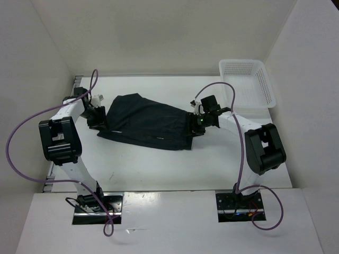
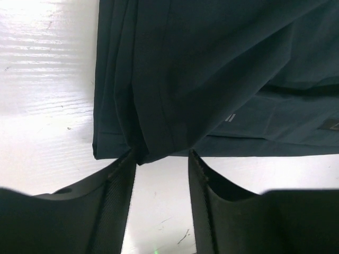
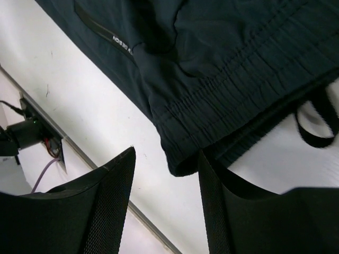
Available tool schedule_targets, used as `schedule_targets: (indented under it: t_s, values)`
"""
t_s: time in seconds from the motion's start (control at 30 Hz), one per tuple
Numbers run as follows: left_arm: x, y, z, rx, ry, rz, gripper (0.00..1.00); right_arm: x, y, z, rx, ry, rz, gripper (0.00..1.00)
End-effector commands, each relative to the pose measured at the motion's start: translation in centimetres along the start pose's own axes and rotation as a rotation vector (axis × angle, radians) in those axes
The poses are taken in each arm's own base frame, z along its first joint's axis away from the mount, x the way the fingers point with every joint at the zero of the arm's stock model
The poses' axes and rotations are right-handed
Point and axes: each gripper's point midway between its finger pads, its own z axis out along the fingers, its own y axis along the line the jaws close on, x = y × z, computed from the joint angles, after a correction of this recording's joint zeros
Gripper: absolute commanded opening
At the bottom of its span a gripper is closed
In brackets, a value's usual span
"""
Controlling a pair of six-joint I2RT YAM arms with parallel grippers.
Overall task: Fold and stack the shorts
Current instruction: Fold the shorts
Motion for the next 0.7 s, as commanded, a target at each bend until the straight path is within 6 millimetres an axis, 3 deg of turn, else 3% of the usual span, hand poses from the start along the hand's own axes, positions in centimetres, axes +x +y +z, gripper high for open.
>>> schedule_targets:
  t_s: [0.0, 0.1, 0.17, 0.23, 0.33, 0.4, 0.57, 0.67]
  values:
    - [0.2, 0.0, 0.3, 0.005, 0.016, 0.001, 0.48, 0.8, 1.3, 1.6, -0.061, 0.028, -0.010, 0.56]
    - [0.0, 0.1, 0.5, 0.005, 0.017, 0.000, 0.37, 0.5, 0.9, 2.2, -0.051, 0.026, 0.003, 0.50]
    - [0.0, -0.1, 0.5, 0.015, 0.017, 0.000, 0.32, 0.5, 0.4, 2.4, -0.031, 0.028, 0.000, 0.39]
    - [0.1, 0.0, 0.8, 0.015, 0.025, -0.003, 0.25, 0.4, 0.1, 2.5, -0.018, 0.023, 0.000, 0.33]
    - [-0.1, 0.2, 0.8, 0.006, 0.017, 0.000, 0.23, 0.1, 0.0, 2.6, -0.009, 0.019, 0.010, 0.35]
    - [0.1, 0.5, 1.1, -0.004, 0.027, -0.002, 0.21, 0.1, 0.0, 2.6, -0.009, 0.019, 0.010, 0.46]
    - [0.1, 0.6, 1.1, -0.015, 0.028, -0.002, 0.07, 0.3, -0.3, 3.1, -0.006, 0.028, 0.015, 0.48]
    - [-0.4, 0.7, 1.2, -0.017, 0.009, 0.004, 0.00, 0.3, 0.1, 3.4, -0.042, 0.032, 0.002, 0.30]
